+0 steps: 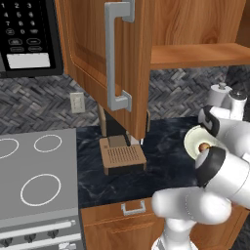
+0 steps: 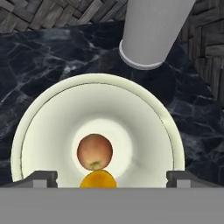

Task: Open the cabinet. Pick the apple and mango from the cabinet and place them into the bowl. Then close the cabinet.

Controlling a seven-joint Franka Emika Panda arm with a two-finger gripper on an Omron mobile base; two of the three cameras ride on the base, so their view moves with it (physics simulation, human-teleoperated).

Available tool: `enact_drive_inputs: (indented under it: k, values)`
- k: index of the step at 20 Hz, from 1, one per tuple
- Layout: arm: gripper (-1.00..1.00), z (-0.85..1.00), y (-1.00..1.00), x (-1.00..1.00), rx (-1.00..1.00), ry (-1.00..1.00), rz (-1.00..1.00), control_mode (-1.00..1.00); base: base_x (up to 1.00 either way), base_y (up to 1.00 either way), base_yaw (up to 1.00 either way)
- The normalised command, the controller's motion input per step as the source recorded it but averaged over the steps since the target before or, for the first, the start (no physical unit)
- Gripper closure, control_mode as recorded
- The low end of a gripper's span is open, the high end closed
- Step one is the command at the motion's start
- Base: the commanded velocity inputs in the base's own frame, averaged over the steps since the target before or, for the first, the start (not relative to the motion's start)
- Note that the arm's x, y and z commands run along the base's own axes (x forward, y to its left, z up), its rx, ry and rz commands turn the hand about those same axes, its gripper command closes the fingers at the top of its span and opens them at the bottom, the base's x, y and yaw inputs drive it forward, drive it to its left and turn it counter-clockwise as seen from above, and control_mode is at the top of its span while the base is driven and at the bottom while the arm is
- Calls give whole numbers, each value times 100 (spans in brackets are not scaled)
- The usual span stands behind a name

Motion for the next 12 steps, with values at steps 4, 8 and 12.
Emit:
enact_drive_inputs:
  k: [4, 8, 12]
  values:
    - [-100, 21, 6, -62, 0, 0, 0, -100, 0, 0, 0]
    - [-100, 29, 10, -59, 0, 0, 0, -100, 0, 0, 0]
    - [-100, 31, 26, -49, -1, 0, 0, -100, 0, 0, 0]
